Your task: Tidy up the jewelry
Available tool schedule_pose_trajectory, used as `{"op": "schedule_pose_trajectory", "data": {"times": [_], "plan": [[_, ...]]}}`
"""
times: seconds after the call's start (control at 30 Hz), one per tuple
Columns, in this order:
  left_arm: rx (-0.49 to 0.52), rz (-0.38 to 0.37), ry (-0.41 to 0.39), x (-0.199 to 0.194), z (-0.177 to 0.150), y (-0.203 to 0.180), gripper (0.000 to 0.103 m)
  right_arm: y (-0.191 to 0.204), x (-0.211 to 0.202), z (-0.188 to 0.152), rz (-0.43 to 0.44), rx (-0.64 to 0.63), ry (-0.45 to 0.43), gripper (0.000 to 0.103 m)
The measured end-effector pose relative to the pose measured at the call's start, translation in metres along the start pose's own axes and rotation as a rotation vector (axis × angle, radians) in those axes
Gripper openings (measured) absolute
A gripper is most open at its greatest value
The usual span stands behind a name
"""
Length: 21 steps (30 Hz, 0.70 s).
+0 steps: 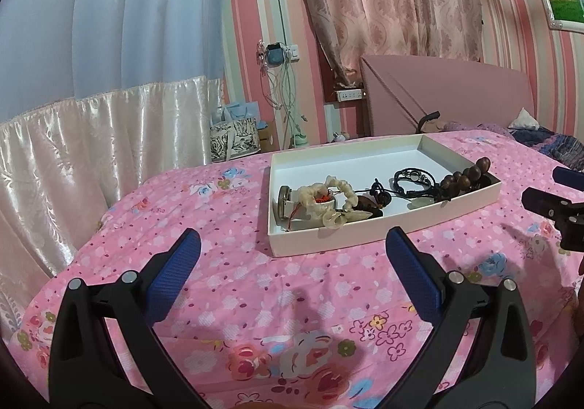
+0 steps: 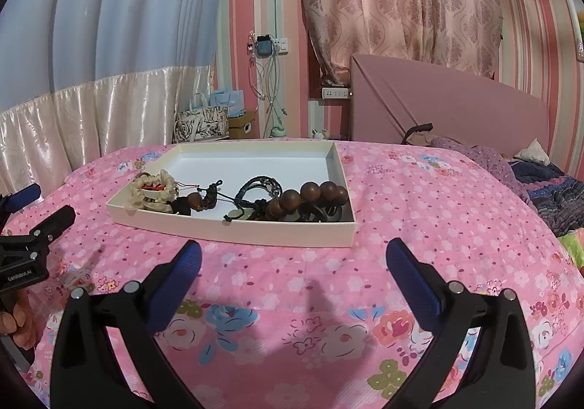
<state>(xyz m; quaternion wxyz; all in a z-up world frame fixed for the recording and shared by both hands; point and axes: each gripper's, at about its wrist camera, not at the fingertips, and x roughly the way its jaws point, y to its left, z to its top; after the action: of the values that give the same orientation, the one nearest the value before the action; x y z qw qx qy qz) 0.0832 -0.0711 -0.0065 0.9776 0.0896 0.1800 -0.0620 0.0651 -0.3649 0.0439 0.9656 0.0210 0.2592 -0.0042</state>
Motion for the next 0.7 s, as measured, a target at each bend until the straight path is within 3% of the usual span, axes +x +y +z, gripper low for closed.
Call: {"op": "schedule_pose_trajectory", "data": {"times": [0.7], "plan": [[-0.007, -0.003, -0.005, -0.0016, 0.0, 0.0024, 0.1, -0.0012, -0.0008, -0.0001, 0.0, -0.001, 0.0, 0.101]]}}
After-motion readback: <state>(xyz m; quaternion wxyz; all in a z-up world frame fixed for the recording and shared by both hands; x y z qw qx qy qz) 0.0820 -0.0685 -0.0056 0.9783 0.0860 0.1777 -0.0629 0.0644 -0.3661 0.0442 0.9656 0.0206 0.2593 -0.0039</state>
